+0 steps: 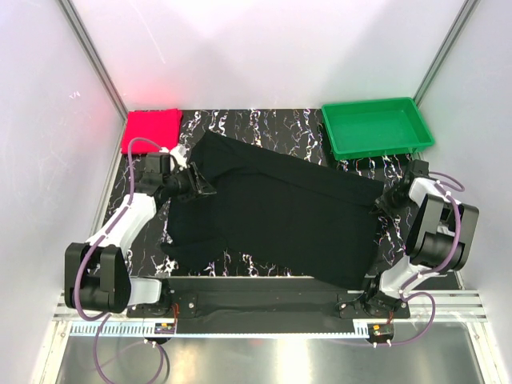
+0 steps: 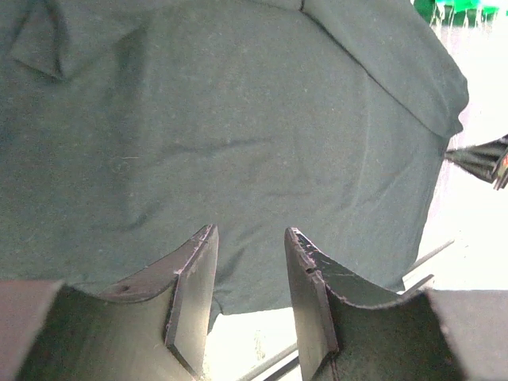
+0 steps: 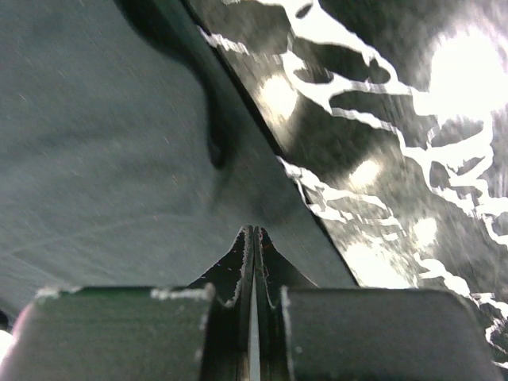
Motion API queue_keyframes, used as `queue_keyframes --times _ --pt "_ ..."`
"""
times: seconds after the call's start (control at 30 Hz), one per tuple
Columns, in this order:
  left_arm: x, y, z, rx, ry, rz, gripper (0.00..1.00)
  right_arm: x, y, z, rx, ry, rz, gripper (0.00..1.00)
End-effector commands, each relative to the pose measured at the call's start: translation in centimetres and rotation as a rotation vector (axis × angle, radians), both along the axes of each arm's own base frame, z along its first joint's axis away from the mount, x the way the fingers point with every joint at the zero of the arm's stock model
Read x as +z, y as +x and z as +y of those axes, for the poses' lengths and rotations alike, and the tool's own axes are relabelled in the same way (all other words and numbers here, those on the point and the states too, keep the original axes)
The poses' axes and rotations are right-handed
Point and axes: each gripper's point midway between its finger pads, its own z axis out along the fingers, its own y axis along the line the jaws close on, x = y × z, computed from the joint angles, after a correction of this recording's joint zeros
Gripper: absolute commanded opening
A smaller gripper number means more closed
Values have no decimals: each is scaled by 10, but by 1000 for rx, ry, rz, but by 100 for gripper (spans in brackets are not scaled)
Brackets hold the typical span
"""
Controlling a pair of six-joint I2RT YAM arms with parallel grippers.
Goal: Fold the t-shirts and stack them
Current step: Fold the tshirt
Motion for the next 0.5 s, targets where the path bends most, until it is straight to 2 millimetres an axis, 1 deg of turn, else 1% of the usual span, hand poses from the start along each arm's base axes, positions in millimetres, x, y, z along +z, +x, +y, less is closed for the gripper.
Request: queue_keyframes --times 0.0,0.07,0.1,0.13,0.17,0.2,0.23,0.27,0.33,0.37,0.43,0.47 --pt "18 11 -8 -46 -19 -54 43 12 30 -13 -19 -43 -71 2" --pt "18 13 -10 -53 -22 -46 43 11 36 -14 -21 -37 -71 2" --pt "20 15 -10 -54 -23 -51 43 16 43 -16 -21 -39 -86 2" --pt "18 15 -10 -54 -21 -44 43 14 45 -16 -19 -35 -82 2" --pt "19 16 -11 -57 -21 -45 43 16 52 -18 -19 -35 -92 2" --pt "20 17 -10 -55 -19 -47 43 12 54 -19 -20 -33 -84 2" --pt "20 16 -11 -58 -18 -45 43 12 56 -20 -20 -35 -83 2" --pt "21 17 -10 -58 -16 -47 43 15 63 -22 -20 -37 -95 2" --pt "21 18 -9 -56 -12 -43 43 13 69 -23 -15 -28 -92 2" --pt "22 18 -10 -59 -8 -49 43 18 77 -25 -15 -31 -113 2" --pt "22 20 -9 -55 -4 -47 43 22 83 -26 -18 -29 -124 2" --pt "23 20 -8 -56 -1 -49 43 27 89 -28 -17 -31 -140 2"
